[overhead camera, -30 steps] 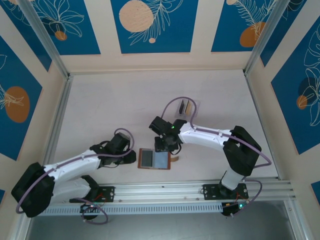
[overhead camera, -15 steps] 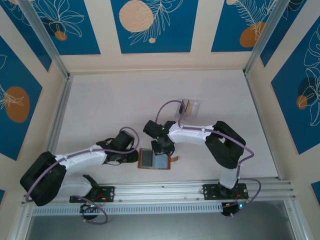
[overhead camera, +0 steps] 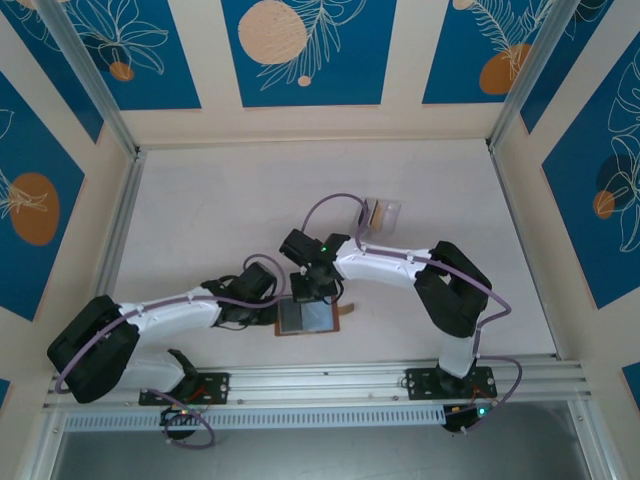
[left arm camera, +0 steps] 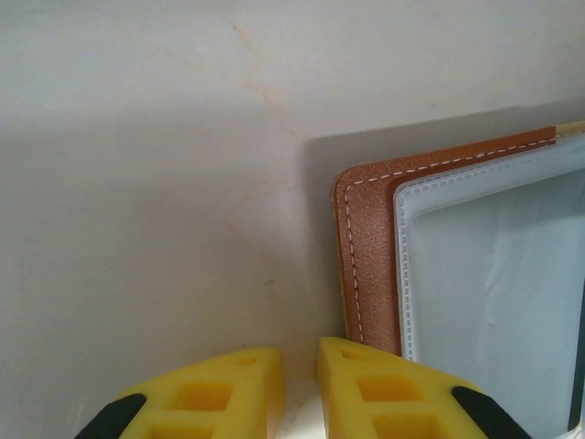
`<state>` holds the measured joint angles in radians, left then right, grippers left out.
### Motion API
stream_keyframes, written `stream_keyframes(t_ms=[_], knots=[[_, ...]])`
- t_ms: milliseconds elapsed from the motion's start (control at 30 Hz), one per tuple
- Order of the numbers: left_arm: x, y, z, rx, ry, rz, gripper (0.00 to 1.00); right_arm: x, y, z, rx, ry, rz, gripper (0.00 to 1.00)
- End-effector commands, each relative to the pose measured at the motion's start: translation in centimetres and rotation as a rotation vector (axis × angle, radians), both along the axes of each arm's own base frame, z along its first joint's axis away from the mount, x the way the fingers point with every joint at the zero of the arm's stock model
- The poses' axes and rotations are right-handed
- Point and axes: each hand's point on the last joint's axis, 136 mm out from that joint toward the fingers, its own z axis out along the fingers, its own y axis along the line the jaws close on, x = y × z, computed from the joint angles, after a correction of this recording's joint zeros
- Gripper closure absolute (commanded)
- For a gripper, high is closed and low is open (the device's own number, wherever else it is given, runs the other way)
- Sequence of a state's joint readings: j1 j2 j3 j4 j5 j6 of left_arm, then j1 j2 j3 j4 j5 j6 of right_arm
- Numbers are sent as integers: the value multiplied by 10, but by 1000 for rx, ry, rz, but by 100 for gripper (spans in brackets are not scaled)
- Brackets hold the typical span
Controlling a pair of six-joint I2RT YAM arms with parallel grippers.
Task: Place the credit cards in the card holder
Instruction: Flip over the card slot in the card holder.
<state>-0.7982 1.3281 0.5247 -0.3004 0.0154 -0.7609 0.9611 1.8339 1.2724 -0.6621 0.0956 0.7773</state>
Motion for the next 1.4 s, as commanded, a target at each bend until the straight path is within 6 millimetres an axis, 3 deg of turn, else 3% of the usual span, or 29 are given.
stream_keyframes(t_ms=[0, 300, 433, 633, 867, 1033, 1100, 1367], knots=[[-13, -49, -16, -173, 46, -80, 82, -3, 27, 18, 151, 71, 5, 92], [-13, -55, -23, -202, 59, -25, 82, -14, 50, 0, 292, 200, -37, 64], [-13, -49, -26, -190, 56, 5, 82, -14, 50, -3, 308, 211, -44, 61], [-17, -29, -23, -154, 42, 57, 73, -13, 54, 13, 356, 186, 3, 54], [-21, 17, 1, -86, -10, 147, 56, -11, 57, -2, 346, 220, 12, 53], [-25, 37, 26, -76, -74, 146, 52, -3, 64, -6, 373, 228, 5, 50], [-26, 35, 32, -85, -86, 114, 52, 2, 65, -2, 393, 225, 0, 48], [-11, -10, 44, -190, -108, -32, 48, 20, 55, 30, 440, 167, -25, 45]])
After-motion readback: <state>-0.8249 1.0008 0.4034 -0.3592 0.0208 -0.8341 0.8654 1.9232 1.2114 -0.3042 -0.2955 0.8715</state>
